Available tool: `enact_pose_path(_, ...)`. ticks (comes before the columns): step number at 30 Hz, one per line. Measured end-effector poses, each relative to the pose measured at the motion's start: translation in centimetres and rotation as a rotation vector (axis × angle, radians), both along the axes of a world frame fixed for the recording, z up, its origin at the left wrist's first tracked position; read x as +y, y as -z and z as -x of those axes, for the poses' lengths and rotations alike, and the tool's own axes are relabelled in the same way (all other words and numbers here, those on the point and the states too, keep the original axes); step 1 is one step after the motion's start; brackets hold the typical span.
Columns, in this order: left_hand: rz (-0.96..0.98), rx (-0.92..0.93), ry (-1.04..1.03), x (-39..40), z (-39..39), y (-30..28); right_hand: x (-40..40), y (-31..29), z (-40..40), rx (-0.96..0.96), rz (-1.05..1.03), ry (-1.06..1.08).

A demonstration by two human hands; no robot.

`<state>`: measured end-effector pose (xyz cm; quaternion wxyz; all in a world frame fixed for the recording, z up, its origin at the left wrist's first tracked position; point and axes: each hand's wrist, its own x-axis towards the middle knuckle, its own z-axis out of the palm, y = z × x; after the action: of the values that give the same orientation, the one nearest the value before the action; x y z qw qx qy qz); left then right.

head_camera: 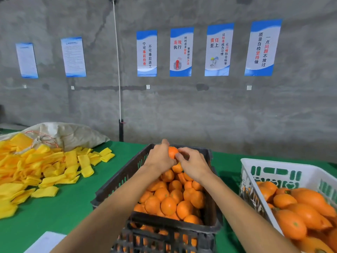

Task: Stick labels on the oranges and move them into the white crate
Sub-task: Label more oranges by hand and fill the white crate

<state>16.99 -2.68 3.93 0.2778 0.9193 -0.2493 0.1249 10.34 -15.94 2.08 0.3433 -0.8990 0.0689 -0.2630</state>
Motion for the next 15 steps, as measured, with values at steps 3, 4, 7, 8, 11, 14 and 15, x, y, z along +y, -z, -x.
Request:
enact_pose_path(3, 0.158, -0.022, 0.068, 0.7, 6.7, -0.8, 1.3, -0.4, 5.4, -0.137, -0.065, 0.035)
enact_pose_path(4, 0.207, -0.040, 0.089, 0.7, 8.7, -0.8, 1.5, -0.4, 7.3, -0.191, -0.087, 0.045)
enact_pose_path(7, 0.319, -0.089, 0.152, 0.2, 14.1, -0.5, 1.9, 0.0, 12.9, -0.346, -0.175, 0.060)
enact_pose_path(8, 0.344, -0.110, 0.170, -0.2, 15.6, -0.2, 1.9, 0.3, 14.6, -0.392, -0.214, 0.063)
enact_pose_path(11, 0.400, -0.181, 0.238, -1.2, 19.6, 1.6, 2.0, 1.7, 19.1, -0.516, -0.293, 0.083)
enact_pose_path(14, 0.417, -0.286, 0.322, -2.1, 22.9, 5.0, 1.8, 4.5, 22.9, -0.572, -0.302, 0.114)
enact_pose_path(15, 0.426, -0.292, 0.336, -2.3, 23.9, 6.5, 1.6, 5.8, 24.0, -0.566, -0.270, 0.128)
